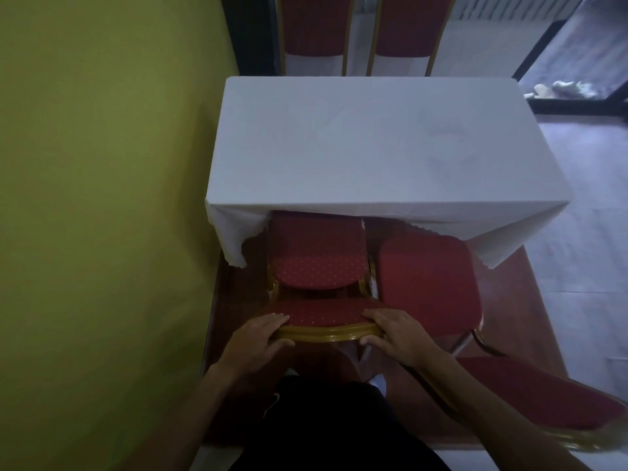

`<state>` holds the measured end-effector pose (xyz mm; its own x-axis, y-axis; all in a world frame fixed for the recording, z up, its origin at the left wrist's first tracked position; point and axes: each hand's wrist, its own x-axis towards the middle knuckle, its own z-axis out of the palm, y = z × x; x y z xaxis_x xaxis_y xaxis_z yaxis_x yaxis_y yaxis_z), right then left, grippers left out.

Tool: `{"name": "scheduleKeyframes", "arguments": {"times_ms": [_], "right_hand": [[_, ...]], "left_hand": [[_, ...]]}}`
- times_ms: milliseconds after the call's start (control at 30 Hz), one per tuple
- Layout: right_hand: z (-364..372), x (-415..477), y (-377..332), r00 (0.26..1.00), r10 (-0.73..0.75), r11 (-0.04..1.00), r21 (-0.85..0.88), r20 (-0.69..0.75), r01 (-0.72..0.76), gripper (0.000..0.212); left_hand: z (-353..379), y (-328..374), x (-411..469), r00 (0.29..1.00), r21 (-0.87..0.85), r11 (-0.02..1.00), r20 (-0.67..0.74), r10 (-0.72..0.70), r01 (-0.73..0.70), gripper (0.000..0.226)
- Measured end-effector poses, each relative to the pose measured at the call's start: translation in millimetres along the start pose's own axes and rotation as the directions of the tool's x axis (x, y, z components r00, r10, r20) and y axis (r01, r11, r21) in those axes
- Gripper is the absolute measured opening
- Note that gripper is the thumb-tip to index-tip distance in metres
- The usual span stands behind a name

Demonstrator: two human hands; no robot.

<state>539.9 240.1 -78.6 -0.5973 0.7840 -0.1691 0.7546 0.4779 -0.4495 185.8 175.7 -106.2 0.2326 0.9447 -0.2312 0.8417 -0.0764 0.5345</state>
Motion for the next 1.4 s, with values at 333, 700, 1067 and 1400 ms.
{"name": "scheduleKeyframes", "arguments": {"times_ms": [333, 700, 1067, 1400], "right_hand": [[-4.2, -1.1, -2.5, 0.998, 0.03, 0.999, -0.012, 0.05, -0.029, 0.076], [1.2, -5.9, -4.6, 0.982, 0.129, 0.99, -0.067, 0.136, -0.121, 0.094], [-31.1, -52.2, 32.1, 0.975, 0.203, 0.979, -0.052, 0.094, -0.199, 0.099], [-80.5, -141.2, 142.3, 0.969, 0.202, 0.979, -0.064, 0.144, -0.194, 0.098]], "left_hand": [[-12.7, 3.4, 2.8, 0.992, 0.052, 0.998, 0.123, -0.027, 0.02, 0.089], [-19.7, 36.6, 9.1, 0.997, 0.151, 0.987, 0.045, 0.055, -0.061, 0.094], [-7.6, 101.7, 24.3, 0.991, 0.253, 0.958, 0.037, 0.129, -0.135, 0.101], [58.0, 230.0, 51.8, 0.986, 0.202, 0.975, -0.118, 0.115, -0.089, 0.101]]}}
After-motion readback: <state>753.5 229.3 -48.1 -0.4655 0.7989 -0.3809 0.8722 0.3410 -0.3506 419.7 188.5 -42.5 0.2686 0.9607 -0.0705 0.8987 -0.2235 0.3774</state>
